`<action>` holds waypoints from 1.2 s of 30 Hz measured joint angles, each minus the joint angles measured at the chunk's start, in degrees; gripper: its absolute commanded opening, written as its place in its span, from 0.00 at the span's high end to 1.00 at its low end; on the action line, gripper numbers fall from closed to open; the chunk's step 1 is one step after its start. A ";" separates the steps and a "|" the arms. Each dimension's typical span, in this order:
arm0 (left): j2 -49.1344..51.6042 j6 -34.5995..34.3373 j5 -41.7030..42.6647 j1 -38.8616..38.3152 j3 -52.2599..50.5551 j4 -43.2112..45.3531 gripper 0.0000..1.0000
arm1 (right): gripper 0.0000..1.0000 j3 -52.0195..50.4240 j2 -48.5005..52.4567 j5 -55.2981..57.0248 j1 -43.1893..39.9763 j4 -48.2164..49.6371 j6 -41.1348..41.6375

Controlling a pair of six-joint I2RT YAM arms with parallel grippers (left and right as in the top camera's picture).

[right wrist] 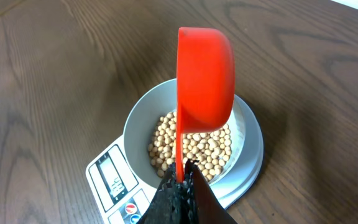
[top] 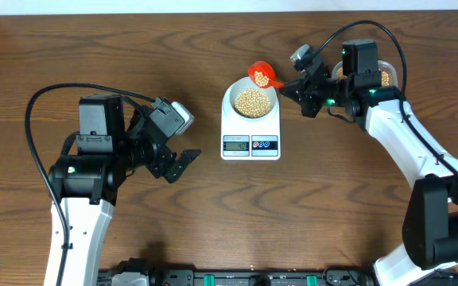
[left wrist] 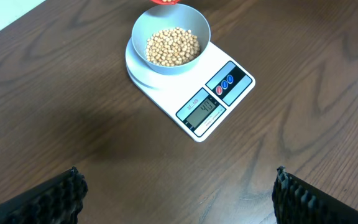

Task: Scoop item into bowl and weigh 50g on scale
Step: 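Tilt the scoop with the right gripper to pour soybeans into bowl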

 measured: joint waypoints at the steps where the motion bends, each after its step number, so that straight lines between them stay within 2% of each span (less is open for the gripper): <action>1: 0.00 0.00 0.00 0.00 0.00 0.00 0.02 | 0.99 0.00 0.00 0.00 0.00 0.00 0.00; 22: 0.00 0.00 0.00 0.00 0.00 0.00 0.02 | 0.99 0.00 0.00 -0.07 0.00 0.00 0.00; 28: 0.00 0.00 0.00 0.00 0.00 0.00 0.02 | 0.99 0.00 0.00 -3.87 0.04 -0.04 -0.02; 36: 0.00 0.00 0.00 0.00 0.00 0.00 0.02 | 0.99 0.00 0.00 1.49 0.79 -0.20 -0.20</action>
